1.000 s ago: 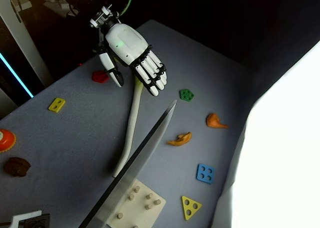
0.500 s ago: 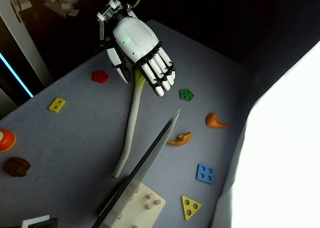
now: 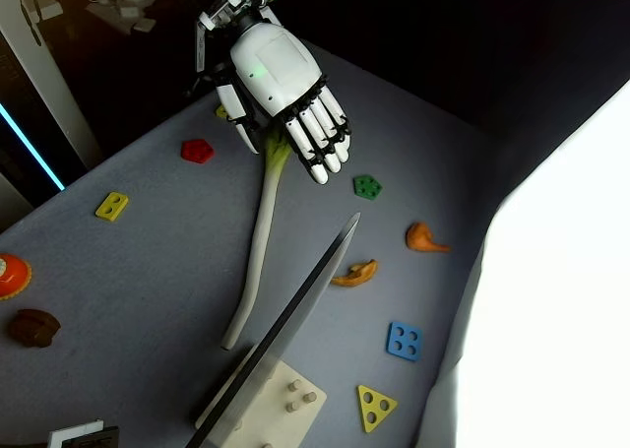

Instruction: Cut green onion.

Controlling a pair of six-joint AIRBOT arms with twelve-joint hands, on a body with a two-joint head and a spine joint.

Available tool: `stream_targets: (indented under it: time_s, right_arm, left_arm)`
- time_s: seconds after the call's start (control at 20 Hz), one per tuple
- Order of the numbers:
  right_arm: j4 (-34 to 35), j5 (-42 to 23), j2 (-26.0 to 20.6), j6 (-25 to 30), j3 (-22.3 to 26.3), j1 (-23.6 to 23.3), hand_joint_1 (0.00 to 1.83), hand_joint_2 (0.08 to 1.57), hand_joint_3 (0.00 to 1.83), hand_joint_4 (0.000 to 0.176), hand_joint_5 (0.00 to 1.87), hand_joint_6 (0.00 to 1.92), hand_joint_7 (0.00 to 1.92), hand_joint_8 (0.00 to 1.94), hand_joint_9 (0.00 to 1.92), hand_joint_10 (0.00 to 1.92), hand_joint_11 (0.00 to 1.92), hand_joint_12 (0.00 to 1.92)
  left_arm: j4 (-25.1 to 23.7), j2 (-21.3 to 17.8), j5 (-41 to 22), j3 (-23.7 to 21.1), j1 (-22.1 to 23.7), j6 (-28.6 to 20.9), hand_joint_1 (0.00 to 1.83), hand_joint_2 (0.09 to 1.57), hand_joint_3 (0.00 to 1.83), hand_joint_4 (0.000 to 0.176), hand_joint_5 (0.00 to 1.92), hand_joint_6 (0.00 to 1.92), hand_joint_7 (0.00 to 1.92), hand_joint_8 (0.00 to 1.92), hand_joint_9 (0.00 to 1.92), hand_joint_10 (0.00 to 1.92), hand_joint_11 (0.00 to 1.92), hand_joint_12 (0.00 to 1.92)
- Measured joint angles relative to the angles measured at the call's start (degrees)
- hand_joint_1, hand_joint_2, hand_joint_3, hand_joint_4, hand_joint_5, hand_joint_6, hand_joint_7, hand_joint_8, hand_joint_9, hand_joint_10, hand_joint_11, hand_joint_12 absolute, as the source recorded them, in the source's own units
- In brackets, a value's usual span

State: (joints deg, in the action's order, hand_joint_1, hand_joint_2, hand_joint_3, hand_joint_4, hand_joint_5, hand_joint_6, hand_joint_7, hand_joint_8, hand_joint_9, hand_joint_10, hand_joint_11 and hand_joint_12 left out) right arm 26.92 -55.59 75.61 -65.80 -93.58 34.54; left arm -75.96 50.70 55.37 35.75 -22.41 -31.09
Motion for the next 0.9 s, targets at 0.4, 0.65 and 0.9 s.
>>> stream_targets:
  time_s: [0.4,0.65,0.9]
  right_arm:
    - [-1.9,1.7,-0.9,3.0,0.0,0.0,1.61,0.98,0.47,0.176,1.34,1.92,1.58,1.94,1.67,1.92,1.72,1.92]
    - [-3.2,2.1,-1.5,4.6,0.0,0.0,1.04,0.98,0.79,0.0,0.64,1.78,1.48,1.94,1.64,1.92,1.71,1.92]
    - [-4.5,2.3,-1.6,5.4,0.0,0.8,1.56,1.01,0.44,0.0,1.04,1.92,1.43,1.94,1.59,1.92,1.69,1.92]
  left_arm:
    - [1.5,-0.9,-0.5,-0.2,0.2,0.1,0.78,1.24,0.0,0.024,0.09,0.01,0.17,0.01,0.13,0.01,0.0,0.59]
    - [1.7,-1.3,-0.4,-0.2,0.2,0.2,0.77,1.23,0.0,0.036,0.09,0.0,0.13,0.0,0.15,0.0,0.0,0.65]
    - [1.9,-1.3,-0.7,0.0,0.3,0.2,0.78,1.23,0.0,0.042,0.11,0.01,0.16,0.01,0.19,0.01,0.0,0.63]
